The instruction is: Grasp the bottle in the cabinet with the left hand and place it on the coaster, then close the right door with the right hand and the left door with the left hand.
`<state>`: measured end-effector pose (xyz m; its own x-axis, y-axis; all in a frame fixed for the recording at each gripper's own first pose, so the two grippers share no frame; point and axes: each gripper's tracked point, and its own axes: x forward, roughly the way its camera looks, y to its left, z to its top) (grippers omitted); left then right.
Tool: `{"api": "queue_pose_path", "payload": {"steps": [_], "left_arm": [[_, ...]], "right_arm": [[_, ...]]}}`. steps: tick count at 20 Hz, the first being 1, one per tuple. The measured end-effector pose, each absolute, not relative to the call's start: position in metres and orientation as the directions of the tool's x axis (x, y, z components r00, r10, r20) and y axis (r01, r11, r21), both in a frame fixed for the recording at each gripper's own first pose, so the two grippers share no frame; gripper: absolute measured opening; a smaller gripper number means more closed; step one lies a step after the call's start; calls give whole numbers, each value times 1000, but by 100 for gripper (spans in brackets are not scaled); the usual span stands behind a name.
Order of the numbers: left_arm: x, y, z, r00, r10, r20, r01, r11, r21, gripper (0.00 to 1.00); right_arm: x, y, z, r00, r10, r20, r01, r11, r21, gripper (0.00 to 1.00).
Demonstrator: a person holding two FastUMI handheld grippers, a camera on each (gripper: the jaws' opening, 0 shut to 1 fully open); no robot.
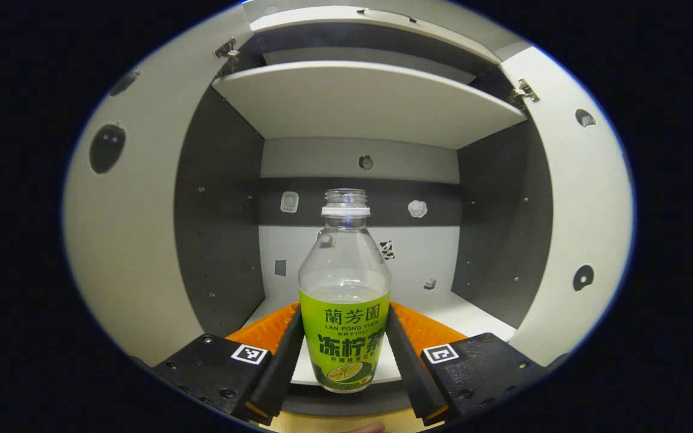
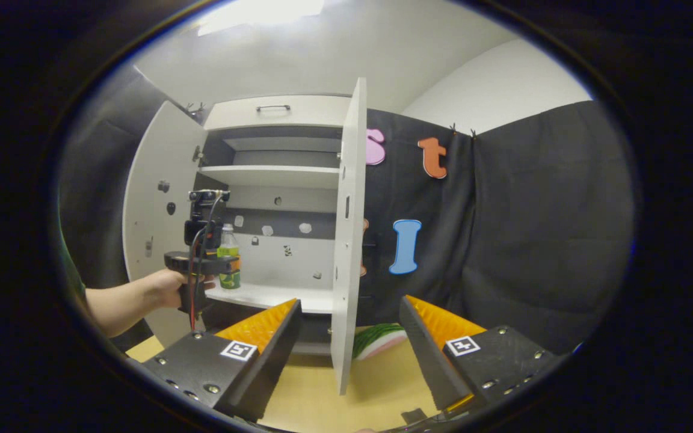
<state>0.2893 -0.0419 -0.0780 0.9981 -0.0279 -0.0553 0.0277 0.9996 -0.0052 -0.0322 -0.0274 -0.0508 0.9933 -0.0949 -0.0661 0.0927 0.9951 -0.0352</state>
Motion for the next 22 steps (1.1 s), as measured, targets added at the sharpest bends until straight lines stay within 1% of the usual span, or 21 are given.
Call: {"api": "queue_pose_path", "payload": {"steps": [3, 4, 5, 10, 13, 16, 17, 18, 20, 22], "left_arm": [[242, -42, -61, 999, -27, -27, 27, 999, -23, 79], [226, -43, -59, 999, -27, -30, 26, 999, -30, 81], [209, -44, -57, 999, -29, -34, 28, 999, -32, 79], [128, -38, -53, 999, -11, -45, 10, 1000, -8, 79], [85, -36, -52, 999, -8, -45, 7, 1000, -20, 79], [56, -23, -56, 999, 25, -41, -26, 999, -20, 79], [48, -17, -57, 998, 43, -36, -44, 999, -29, 79], [42, -12, -62, 998, 55, -33, -57, 997, -43, 79], [31, -9, -78, 998, 50, -42, -53, 995, -90, 81], [23, -9, -105, 997, 27, -77, -37, 990, -134, 79]], "right_arm": [[-54, -23, -45, 996, -65, -55, 64, 998, -14, 99], [-61, -23, -42, 997, -62, -49, 62, 998, -5, 98], [-68, -21, -40, 998, -53, -42, 54, 999, 3, 99], [-96, -13, -36, 1000, -15, -28, 15, 1000, 13, 99], [-112, -4, -41, 999, 28, -22, -27, 999, 26, 99], [-115, 8, -48, 998, 65, -23, -64, 997, 38, 100], [-114, 11, -50, 997, 68, -23, -67, 997, 40, 98], [-111, 14, -50, 997, 70, -19, -69, 997, 42, 99], [-103, 19, -50, 997, 75, -11, -74, 996, 56, 98], [-96, 20, -53, 997, 75, -6, -74, 994, 80, 99]]}}
